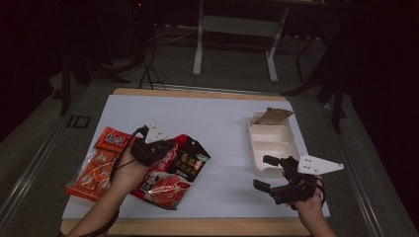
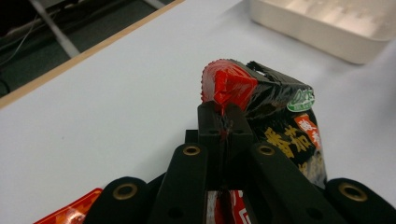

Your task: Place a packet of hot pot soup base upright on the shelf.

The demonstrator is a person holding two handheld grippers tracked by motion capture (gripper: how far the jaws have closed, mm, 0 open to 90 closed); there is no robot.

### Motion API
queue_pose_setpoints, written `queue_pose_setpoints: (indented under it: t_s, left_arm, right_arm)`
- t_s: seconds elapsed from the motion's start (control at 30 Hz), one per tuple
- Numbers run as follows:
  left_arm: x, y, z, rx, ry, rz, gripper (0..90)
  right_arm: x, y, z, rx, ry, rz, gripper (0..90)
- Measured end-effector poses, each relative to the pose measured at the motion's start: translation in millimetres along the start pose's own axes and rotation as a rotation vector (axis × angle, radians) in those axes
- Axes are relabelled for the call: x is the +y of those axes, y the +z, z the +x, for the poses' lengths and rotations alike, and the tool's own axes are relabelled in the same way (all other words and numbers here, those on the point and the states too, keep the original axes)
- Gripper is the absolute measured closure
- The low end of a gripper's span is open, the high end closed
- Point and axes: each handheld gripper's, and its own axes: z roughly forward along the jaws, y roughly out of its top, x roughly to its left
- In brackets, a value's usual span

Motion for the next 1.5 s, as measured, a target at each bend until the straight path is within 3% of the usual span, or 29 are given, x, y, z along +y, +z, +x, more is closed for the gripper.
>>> queue_pose_setpoints:
  t_s: [0.17,0.27,0.3,0.4,0.47,0.5,0.6,0.9,1.13,1.27,1.4,1.5]
  left_arm:
    - [7.1,-12.7,-11.1,-0.009,0.038,-0.04,89.7]
    - [8.5,-15.5,-12.9,-0.011,0.04,-0.056,89.7]
    - [13.8,-23.4,-15.0,-0.018,0.051,-0.101,89.6]
    - [17.9,-28.4,-14.7,-0.021,0.039,-0.163,89.5]
    - [17.9,-28.4,-14.7,-0.021,0.039,-0.163,89.5]
    - [21.1,-32.3,-13.3,-0.028,0.029,-0.223,89.5]
    - [23.8,-34.7,-12.6,-0.024,0.036,-0.295,89.4]
    - [30.1,-31.0,-10.6,-0.028,-0.008,-0.381,89.3]
    - [35.1,-29.4,-16.8,-0.085,-0.043,-0.457,89.4]
    - [37.8,-29.9,-22.3,-0.138,-0.061,-0.515,89.4]
    - [39.6,-27.0,-27.1,-0.19,-0.093,-0.544,89.4]
    - [40.5,-22.6,-32.3,-0.217,-0.113,-0.566,89.4]
  right_arm:
    - [-0.2,1.8,0.5,-0.013,-0.013,0.004,13.5]
    - [0.5,1.7,0.9,-0.022,-0.028,0.006,13.7]
    - [1.1,2.2,0.4,-0.024,-0.041,0.011,13.8]
    - [1.2,3.3,0.3,-0.028,-0.068,-0.002,13.8]
    - [1.6,3.9,0.7,-0.028,-0.069,0.002,13.8]
    - [3.0,4.8,1.6,-0.04,-0.059,0.014,14.0]
    - [5.8,4.9,1.1,-0.053,-0.034,0.018,13.5]
    - [16.8,9.9,3.6,-0.104,-0.04,0.007,13.3]
    - [27.0,18.1,7.5,-0.102,-0.056,-0.005,17.0]
    - [36.8,23.2,8.4,-0.107,-0.053,-0.039,18.6]
    - [40.6,26.6,8.2,-0.106,-0.057,-0.054,18.6]
    - [43.1,33.6,6.4,-0.089,-0.034,-0.066,18.6]
